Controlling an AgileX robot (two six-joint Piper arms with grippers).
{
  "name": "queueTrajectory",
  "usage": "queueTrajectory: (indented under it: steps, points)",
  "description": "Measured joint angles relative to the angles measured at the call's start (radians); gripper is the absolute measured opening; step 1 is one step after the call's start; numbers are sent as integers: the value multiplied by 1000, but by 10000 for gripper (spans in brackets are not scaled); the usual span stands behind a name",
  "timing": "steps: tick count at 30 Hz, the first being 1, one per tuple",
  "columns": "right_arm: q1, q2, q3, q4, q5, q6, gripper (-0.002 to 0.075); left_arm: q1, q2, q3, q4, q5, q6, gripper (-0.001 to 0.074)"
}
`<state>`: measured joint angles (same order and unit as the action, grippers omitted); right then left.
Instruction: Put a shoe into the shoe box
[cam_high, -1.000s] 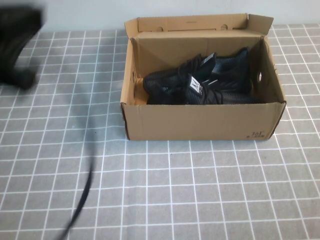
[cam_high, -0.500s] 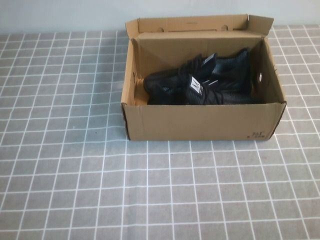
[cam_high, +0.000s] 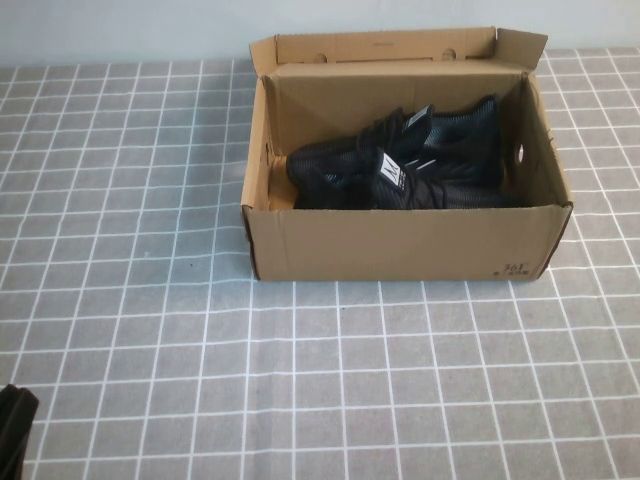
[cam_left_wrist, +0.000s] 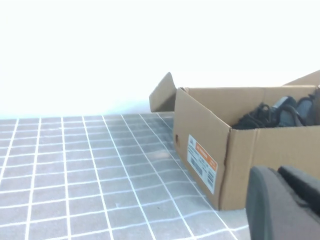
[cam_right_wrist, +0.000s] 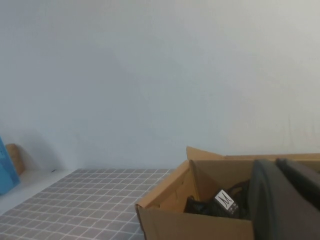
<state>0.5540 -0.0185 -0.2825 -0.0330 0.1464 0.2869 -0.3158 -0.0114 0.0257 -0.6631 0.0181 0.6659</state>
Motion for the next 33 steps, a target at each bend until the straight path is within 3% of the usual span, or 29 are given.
queueTrajectory:
  steps: [15, 21, 26, 30, 33]
  points:
    - [0, 0, 2, 0, 180, 0, -16, 0, 0, 0, 0, 13, 0, -1]
    - [-5, 0, 19, -141, 238, 0, -16, 0, 0, 0, 0, 13, 0, -1]
    - [-164, 0, 116, -212, 134, 0, -16, 0, 0, 0, 0, 14, 0, -1]
    - [-338, 2, 248, -200, -81, 0, -16, 0, 0, 0, 0, 15, 0, -1]
    - [-410, 2, 303, -146, -157, 0, -16, 0, 0, 0, 0, 15, 0, -1]
